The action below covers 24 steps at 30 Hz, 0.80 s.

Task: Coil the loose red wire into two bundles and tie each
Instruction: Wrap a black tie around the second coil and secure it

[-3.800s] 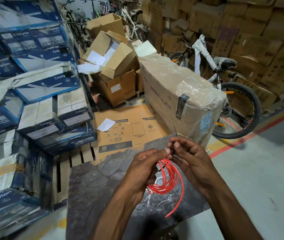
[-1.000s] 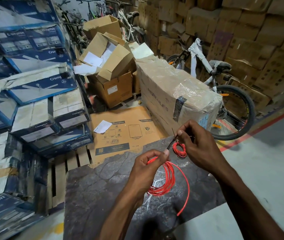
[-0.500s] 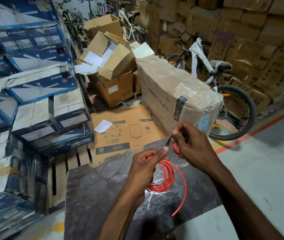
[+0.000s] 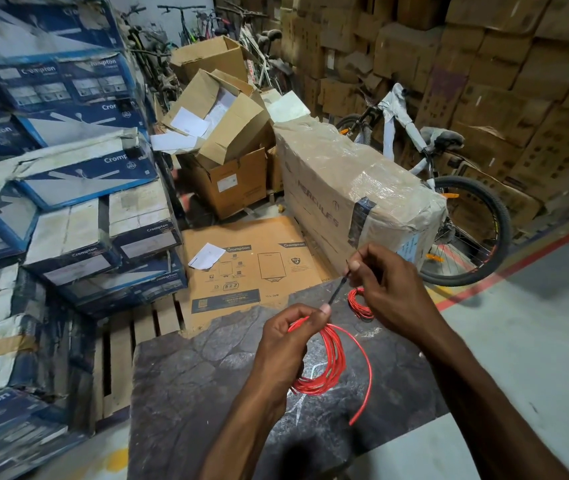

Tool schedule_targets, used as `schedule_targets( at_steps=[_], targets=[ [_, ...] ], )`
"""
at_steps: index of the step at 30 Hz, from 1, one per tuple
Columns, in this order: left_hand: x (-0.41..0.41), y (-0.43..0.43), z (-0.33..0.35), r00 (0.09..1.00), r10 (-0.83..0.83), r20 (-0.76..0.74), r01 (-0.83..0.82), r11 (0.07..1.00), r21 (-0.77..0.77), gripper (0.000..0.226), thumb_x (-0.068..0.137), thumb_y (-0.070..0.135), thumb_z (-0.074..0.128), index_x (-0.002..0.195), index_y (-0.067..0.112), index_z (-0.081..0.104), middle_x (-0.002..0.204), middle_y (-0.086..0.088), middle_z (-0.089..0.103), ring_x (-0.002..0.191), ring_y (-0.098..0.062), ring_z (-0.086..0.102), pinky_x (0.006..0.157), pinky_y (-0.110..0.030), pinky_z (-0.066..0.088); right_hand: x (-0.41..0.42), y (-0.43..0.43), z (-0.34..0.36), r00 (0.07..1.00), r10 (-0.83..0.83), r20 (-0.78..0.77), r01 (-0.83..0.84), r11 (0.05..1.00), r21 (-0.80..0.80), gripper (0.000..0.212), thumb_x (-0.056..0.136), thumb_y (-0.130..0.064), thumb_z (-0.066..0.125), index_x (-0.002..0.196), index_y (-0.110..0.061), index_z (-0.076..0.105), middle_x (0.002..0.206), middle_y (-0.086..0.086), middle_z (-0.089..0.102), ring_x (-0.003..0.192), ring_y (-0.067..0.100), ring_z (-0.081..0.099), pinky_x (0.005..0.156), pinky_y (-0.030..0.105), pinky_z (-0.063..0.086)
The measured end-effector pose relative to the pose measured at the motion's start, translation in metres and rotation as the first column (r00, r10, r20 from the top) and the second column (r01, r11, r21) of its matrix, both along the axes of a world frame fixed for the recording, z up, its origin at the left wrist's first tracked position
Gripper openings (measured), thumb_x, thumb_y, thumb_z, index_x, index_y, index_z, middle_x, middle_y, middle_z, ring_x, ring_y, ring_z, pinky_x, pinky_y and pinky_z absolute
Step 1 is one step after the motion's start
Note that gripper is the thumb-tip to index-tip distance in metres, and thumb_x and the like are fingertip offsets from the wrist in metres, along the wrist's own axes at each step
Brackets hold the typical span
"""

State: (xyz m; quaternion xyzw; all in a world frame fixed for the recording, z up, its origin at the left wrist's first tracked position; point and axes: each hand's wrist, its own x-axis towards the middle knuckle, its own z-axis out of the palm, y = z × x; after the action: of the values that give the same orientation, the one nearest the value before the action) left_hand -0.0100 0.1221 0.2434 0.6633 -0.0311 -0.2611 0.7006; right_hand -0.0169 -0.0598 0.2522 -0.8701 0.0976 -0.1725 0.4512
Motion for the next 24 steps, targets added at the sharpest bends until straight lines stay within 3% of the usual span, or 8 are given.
schedule_targets(
  at_steps=[6,10,14,17,20,24],
  targets=[
    [-0.001,-0.001,0.003,1.000,0.014,-0.006,-0.014,0.999,-0.052,0.017,0.084,0.029,0.078,0.078,0.018,0.066,0.048,0.017,0.048,0.040,0.004,0.041,0.054,-0.025,0.029,0.001,0.002,0.001,0.998,-0.016,0.055,0.019,0.998,-0.058,0.019,0.103,-0.014,0.056,0.086,-0.020,0.061,0.073,-0.007,0.070,0.069,0.006,0.067,0.063,0.021,0.051],
    [0.000,-0.001,-0.001,0.999,0.034,-0.018,-0.034,0.998,-0.044,0.016,0.084,0.030,0.079,0.080,0.022,0.065,0.048,0.016,0.043,0.041,-0.003,0.033,0.048,-0.026,0.023,0.000,-0.006,-0.001,1.000,0.005,0.010,-0.004,0.999,-0.049,0.020,0.101,-0.017,0.061,0.083,-0.025,0.062,0.075,-0.009,0.070,0.069,-0.001,0.066,0.061,0.013,0.046],
    [0.001,-0.001,-0.007,0.998,0.035,-0.054,-0.038,0.998,-0.053,0.010,0.088,0.028,0.073,0.079,0.029,0.068,0.050,0.012,0.034,0.045,-0.008,0.022,0.047,-0.026,0.013,0.001,-0.014,0.001,0.999,0.031,-0.015,-0.032,0.999,-0.032,0.017,0.099,-0.023,0.065,0.083,-0.022,0.068,0.075,-0.006,0.073,0.070,0.008,0.068,0.065,0.022,0.053],
    [0.001,0.001,-0.011,0.997,0.046,-0.056,-0.048,0.998,-0.044,0.005,0.084,0.029,0.072,0.079,0.028,0.071,0.061,0.007,0.039,0.047,-0.008,0.024,0.049,-0.029,0.013,0.001,-0.023,0.004,0.990,0.114,-0.084,-0.100,0.983,0.153,0.016,0.097,-0.027,0.070,0.086,-0.016,0.074,0.078,0.006,0.075,0.074,0.020,0.071,0.075,0.034,0.055],
    [0.003,0.001,-0.014,0.998,0.022,-0.055,-0.023,1.000,-0.006,0.023,0.077,0.046,0.075,0.078,0.023,0.075,0.059,0.005,0.029,0.050,-0.011,0.022,0.050,-0.030,0.015,0.000,-0.026,0.008,0.965,0.234,-0.114,-0.170,0.897,0.409,0.024,0.089,-0.026,0.074,0.089,-0.002,0.074,0.078,0.010,0.074,0.073,0.012,0.068,0.074,0.023,0.054],
    [0.004,0.001,-0.013,0.995,-0.038,-0.093,0.043,0.997,0.057,0.046,0.074,0.067,0.073,0.073,0.021,0.073,0.060,0.003,0.021,0.051,-0.013,0.020,0.056,-0.037,0.013,0.002,-0.017,0.003,0.920,0.374,-0.117,-0.206,0.715,0.668,0.022,0.080,-0.021,0.072,0.087,-0.001,0.070,0.072,0.001,0.072,0.065,0.008,0.065,0.067,0.018,0.054]
  ],
)
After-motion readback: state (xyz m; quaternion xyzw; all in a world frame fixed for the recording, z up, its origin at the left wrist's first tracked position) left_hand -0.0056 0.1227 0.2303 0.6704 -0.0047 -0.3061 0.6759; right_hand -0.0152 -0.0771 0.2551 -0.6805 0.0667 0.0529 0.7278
